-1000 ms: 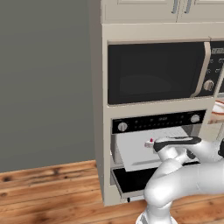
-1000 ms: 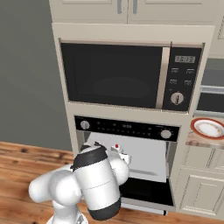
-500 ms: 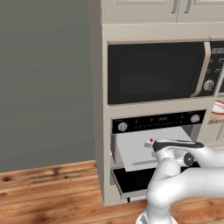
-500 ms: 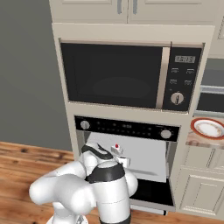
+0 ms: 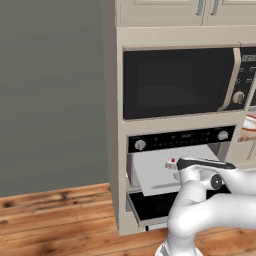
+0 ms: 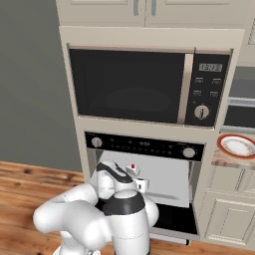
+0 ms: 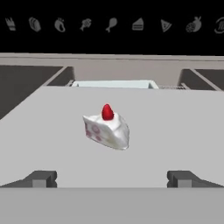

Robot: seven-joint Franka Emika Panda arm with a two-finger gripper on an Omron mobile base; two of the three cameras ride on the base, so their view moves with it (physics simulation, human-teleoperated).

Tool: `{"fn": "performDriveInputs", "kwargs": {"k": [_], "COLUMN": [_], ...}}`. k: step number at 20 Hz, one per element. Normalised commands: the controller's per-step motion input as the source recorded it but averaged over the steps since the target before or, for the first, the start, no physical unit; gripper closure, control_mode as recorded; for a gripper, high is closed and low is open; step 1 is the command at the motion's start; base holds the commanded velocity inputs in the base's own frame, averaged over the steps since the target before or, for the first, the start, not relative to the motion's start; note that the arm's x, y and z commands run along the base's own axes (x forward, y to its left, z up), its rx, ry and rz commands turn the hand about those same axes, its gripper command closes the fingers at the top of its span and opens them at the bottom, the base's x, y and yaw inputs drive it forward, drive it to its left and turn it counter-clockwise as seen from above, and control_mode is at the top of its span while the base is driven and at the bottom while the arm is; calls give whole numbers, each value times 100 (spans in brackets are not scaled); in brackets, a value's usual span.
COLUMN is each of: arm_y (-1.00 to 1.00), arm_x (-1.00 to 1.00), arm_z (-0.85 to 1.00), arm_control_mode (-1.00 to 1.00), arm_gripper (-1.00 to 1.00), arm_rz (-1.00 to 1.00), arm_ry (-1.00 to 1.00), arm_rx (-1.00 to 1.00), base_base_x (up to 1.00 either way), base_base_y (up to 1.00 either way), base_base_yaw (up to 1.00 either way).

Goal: Take the baked cake out of the oven and place it on the plate for cooling. Then close the oven door.

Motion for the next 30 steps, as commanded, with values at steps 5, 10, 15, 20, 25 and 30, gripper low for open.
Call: {"fn": "performDriveInputs", "kwargs": {"k": [5, 10, 15, 20, 25, 30], "arm_y": [0, 0, 1, 0, 0, 0], "arm_x": [15, 7, 7, 5, 1, 0], "arm_z": [0, 0, 0, 0, 0, 0], "arm_control_mode": [-100, -100, -100, -100, -100, -100], "arm_gripper": [-100, -100, -100, -100, -100, -100], "arm_rz": [0, 0, 0, 0, 0, 0], "arm_ry": [0, 0, 0, 0, 0, 0], "arm_rx": [0, 0, 0, 0, 0, 0], "base_base_x": [0, 0, 0, 0, 0, 0], "base_base_y": [0, 0, 0, 0, 0, 0], "base_base_yaw": [0, 0, 0, 0, 0, 0]}}
